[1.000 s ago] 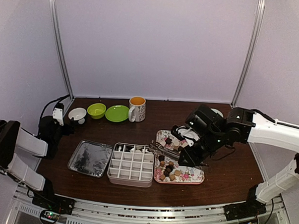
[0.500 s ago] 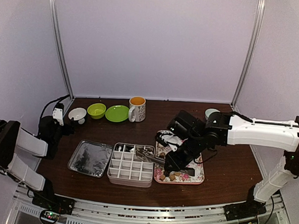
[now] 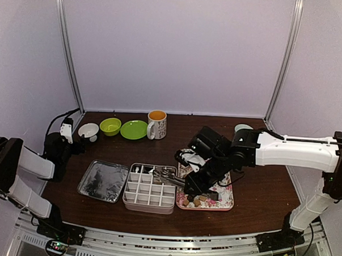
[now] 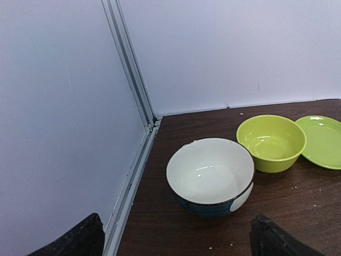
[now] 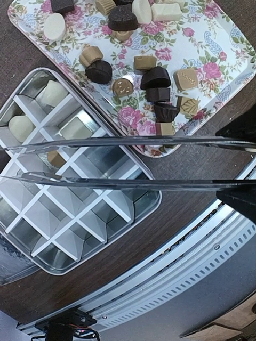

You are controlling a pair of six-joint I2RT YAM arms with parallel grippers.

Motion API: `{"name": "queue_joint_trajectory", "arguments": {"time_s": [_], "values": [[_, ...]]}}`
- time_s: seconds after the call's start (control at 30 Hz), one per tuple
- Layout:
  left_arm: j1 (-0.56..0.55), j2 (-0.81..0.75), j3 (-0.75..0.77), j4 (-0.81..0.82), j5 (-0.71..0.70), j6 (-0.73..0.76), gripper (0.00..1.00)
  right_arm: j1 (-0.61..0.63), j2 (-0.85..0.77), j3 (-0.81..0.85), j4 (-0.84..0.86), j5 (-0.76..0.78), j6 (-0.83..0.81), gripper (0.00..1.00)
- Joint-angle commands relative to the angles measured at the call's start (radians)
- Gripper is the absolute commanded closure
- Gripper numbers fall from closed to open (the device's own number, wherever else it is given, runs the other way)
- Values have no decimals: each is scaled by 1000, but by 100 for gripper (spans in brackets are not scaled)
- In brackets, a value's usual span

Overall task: Pack the chocolate
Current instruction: Place the fake chocolate in the empty pocket of the box, then pick up the fake chocolate from the plate.

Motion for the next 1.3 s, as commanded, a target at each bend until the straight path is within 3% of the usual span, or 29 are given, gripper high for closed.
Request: {"name": "queue_joint_trajectory", "arguments": {"time_s": [0.0, 0.77, 1.27], "values": [[7, 1, 22, 53, -2, -6, 2, 4, -24, 26, 25, 44, 13, 71], [6, 1, 22, 52, -2, -6, 2, -35, -283, -173, -78, 235, 121, 72], [7, 1, 22, 53, -2, -7, 2, -79, -238, -217, -70, 304, 151, 68]]}}
